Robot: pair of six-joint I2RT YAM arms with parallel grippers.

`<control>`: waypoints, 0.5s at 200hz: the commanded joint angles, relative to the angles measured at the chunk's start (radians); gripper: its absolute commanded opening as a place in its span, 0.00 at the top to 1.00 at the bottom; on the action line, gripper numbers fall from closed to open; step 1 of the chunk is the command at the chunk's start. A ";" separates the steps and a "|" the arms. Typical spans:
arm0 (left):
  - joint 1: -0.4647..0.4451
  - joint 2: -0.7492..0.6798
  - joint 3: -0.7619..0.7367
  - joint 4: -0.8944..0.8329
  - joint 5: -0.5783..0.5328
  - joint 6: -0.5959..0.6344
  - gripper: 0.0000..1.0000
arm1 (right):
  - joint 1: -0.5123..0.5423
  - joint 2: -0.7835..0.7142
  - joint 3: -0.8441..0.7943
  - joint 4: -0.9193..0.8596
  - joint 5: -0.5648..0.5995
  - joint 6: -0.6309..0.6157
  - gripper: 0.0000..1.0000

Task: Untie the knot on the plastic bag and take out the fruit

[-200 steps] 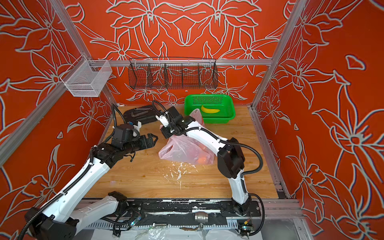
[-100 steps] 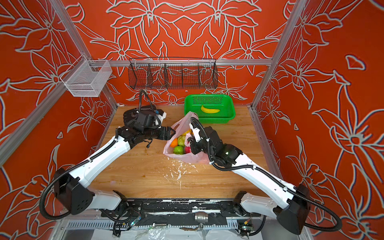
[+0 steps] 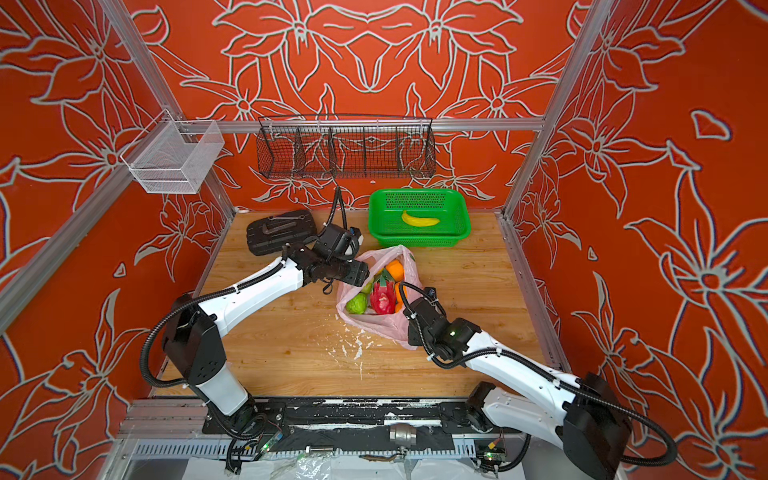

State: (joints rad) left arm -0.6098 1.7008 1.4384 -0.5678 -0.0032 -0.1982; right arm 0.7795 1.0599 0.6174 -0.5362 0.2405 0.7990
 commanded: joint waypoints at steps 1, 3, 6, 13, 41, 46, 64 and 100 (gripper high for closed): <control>-0.006 -0.003 0.003 -0.007 0.005 -0.012 0.22 | -0.001 0.016 0.058 -0.080 0.019 0.125 0.51; -0.006 -0.004 0.002 -0.005 0.006 -0.014 0.23 | -0.001 0.014 0.064 -0.088 0.023 0.123 0.48; -0.007 -0.005 0.000 -0.004 0.008 -0.016 0.23 | -0.002 0.012 0.072 -0.098 0.030 0.121 0.43; -0.007 -0.010 -0.006 0.002 0.019 -0.019 0.23 | 0.000 0.001 0.088 -0.124 0.044 0.116 0.33; -0.009 -0.031 -0.032 0.029 0.057 -0.031 0.24 | -0.002 -0.105 0.108 -0.130 0.033 0.079 0.03; -0.007 -0.034 -0.033 0.026 0.060 -0.033 0.24 | -0.003 -0.133 0.105 -0.114 0.024 0.065 0.03; -0.009 -0.043 -0.033 0.020 0.068 -0.033 0.25 | -0.002 -0.214 0.124 -0.116 0.062 0.046 0.03; -0.009 -0.073 -0.054 0.032 0.077 -0.041 0.26 | -0.003 -0.312 0.176 -0.033 0.107 -0.051 0.03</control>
State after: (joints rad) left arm -0.6132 1.6802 1.3956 -0.5449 0.0509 -0.2291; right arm 0.7795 0.7921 0.7528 -0.6296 0.3023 0.8246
